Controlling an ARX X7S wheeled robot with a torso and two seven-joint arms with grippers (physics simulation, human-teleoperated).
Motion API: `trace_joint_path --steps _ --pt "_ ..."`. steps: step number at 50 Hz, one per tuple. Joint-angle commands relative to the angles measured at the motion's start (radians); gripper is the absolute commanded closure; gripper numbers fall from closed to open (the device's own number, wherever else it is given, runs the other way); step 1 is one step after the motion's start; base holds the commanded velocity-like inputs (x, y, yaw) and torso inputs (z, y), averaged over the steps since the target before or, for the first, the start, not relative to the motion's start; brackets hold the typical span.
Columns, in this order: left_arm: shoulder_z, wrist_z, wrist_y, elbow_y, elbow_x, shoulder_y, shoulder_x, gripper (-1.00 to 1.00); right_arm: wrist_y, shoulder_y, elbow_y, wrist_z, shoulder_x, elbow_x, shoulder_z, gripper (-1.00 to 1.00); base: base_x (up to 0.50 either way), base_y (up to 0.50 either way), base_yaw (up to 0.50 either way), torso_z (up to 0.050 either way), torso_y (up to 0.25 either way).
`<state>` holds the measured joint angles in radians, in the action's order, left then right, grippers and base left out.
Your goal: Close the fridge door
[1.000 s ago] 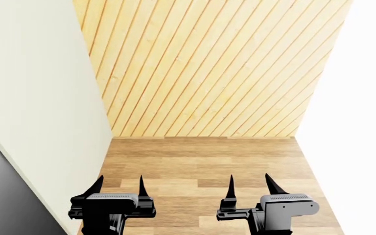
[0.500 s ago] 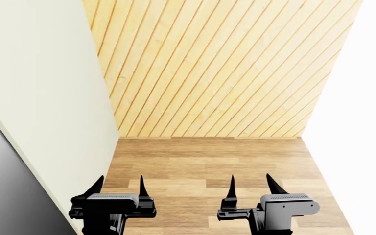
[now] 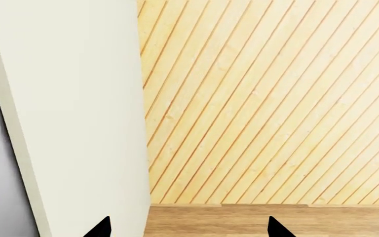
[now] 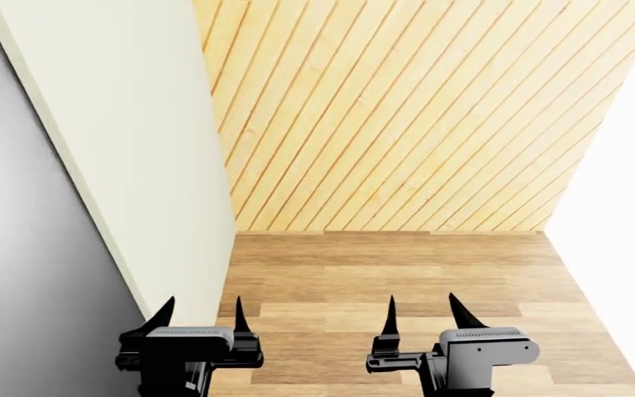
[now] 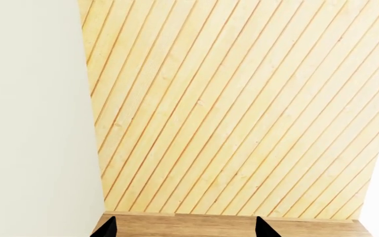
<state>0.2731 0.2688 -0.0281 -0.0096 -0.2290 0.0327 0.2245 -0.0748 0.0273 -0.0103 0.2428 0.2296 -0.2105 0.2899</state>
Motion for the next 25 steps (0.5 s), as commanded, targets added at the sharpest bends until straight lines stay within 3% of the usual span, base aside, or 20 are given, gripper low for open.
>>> trace_joint_path --steps 1,9,19,21,25 --pt "0.004 0.004 -0.001 0.0 -0.004 0.001 0.003 -1.0 -0.003 0.001 0.0 0.005 0.003 -0.004 0.004 -1.0 0.0 0.5 0.0 0.0 0.0" --pt "0.007 0.007 -0.002 -0.001 -0.006 0.002 0.006 -1.0 -0.003 0.002 -0.002 0.01 0.006 -0.006 0.008 -1.0 0.0 0.49 0.0 0.0 0.0" --pt "0.003 0.025 -0.023 0.011 0.0 -0.006 0.006 -1.0 0.001 0.004 -0.003 0.017 0.008 -0.013 0.008 -1.0 0.0 0.0 0.0 0.0 0.0" --pt "-0.012 0.048 -0.044 0.028 -0.002 -0.017 -0.002 -1.0 0.001 0.005 -0.004 0.017 0.009 -0.014 0.01 -1.0 0.0 0.0 0.0 0.0 0.0" --pt "-0.09 0.211 -0.041 0.111 0.03 -0.04 -0.049 -1.0 0.001 0.004 -0.002 0.021 0.01 -0.013 0.012 -1.0 0.0 0.0 0.0 0.0 0.0"
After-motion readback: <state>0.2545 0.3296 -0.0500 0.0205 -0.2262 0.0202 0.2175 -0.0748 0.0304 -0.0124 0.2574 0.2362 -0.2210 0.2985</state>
